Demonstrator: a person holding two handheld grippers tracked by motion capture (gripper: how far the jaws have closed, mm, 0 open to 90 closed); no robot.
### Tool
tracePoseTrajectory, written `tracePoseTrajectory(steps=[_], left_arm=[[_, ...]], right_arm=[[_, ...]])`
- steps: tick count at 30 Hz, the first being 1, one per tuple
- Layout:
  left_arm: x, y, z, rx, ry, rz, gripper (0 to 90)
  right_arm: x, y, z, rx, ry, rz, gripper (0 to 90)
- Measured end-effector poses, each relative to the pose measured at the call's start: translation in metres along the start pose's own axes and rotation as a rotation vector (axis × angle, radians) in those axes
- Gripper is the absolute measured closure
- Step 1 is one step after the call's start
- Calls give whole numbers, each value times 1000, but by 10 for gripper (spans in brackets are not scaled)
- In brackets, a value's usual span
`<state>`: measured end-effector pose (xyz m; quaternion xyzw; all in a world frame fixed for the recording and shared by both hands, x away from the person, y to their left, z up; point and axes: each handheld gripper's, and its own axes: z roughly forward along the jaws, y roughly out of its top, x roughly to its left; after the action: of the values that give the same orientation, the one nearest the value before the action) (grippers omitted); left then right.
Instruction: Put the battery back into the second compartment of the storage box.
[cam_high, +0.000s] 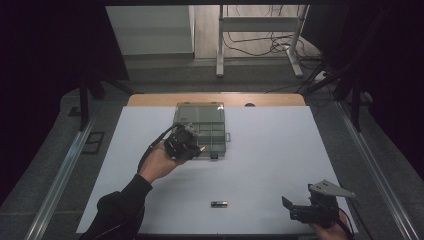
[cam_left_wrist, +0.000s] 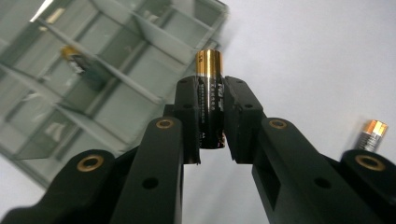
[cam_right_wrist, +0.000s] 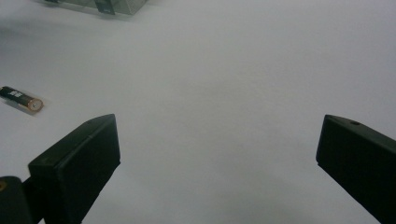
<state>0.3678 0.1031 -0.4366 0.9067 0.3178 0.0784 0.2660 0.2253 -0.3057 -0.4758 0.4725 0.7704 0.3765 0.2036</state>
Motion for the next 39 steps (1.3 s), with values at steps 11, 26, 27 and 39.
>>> tracePoseTrajectory(steps=[11,26,27,39], left_arm=[[18,11,0,10,30,-46,774],[49,20,-6,2,67,-124,773],[51,21,-6,1,71,-129,774],[73,33,7,21,122,-181,774]], right_arm=[[-1,0,0,3,4,2,1],[-1,0,1,9,4,7,2],[-1,0,1,10,4,8,2],[-1,0,1,15,7,9,3]])
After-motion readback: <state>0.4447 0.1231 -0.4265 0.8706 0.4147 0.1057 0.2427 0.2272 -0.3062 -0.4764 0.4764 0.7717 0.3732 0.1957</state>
